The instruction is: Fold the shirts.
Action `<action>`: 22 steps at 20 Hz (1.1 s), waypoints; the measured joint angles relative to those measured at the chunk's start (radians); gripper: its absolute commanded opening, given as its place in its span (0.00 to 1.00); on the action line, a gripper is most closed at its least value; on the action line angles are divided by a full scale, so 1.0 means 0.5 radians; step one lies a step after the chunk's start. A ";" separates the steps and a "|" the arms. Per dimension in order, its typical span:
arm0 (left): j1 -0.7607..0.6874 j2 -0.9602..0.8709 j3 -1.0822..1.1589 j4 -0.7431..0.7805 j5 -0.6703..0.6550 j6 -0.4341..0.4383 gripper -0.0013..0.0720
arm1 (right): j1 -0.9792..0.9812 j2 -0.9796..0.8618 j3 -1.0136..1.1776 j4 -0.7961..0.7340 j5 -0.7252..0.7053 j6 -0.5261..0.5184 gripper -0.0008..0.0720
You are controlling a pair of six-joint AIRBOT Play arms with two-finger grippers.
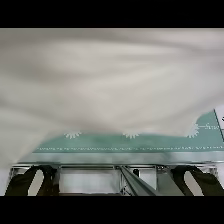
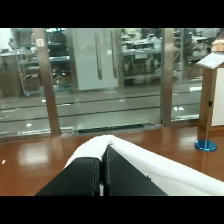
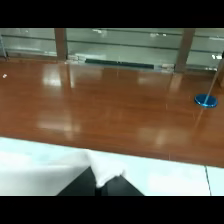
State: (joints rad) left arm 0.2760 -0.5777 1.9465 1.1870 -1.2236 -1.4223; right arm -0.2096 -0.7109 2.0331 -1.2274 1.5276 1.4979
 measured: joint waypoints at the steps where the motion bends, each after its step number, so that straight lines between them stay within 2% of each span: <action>1: -0.015 0.030 -0.053 0.030 -0.063 -0.014 0.05 | 0.000 0.034 -0.062 -0.008 0.031 0.006 0.04; 6: -0.056 0.079 -0.659 0.032 -0.215 -0.058 0.05 | 0.000 0.079 -0.596 0.019 0.074 0.002 0.04; 8: -0.063 0.053 -0.988 -0.031 -0.182 -0.033 0.05 | 0.000 0.035 -0.876 0.043 0.018 -0.019 0.04; 12: -0.089 -0.168 -1.529 -0.119 0.133 0.017 0.05 | 0.000 -0.233 -1.323 0.093 -0.251 -0.103 0.04; 16: -0.195 -0.652 -1.693 -0.162 0.550 0.031 0.05 | 0.005 -0.747 -1.444 0.185 -0.652 -0.173 0.04; 20: -0.300 -1.218 -1.596 -0.175 0.945 -0.149 0.05 | 0.086 -1.347 -1.260 0.235 -0.934 -0.200 0.04; 22: -0.339 -1.460 -1.498 -0.174 1.054 -0.271 0.05 | 0.134 -1.630 -1.080 0.250 -1.020 -0.175 0.04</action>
State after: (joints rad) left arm 0.1066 -1.3075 1.1973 1.1000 -0.6968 -1.5578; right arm -0.1425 -1.5261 1.4933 -1.1023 1.0176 1.4105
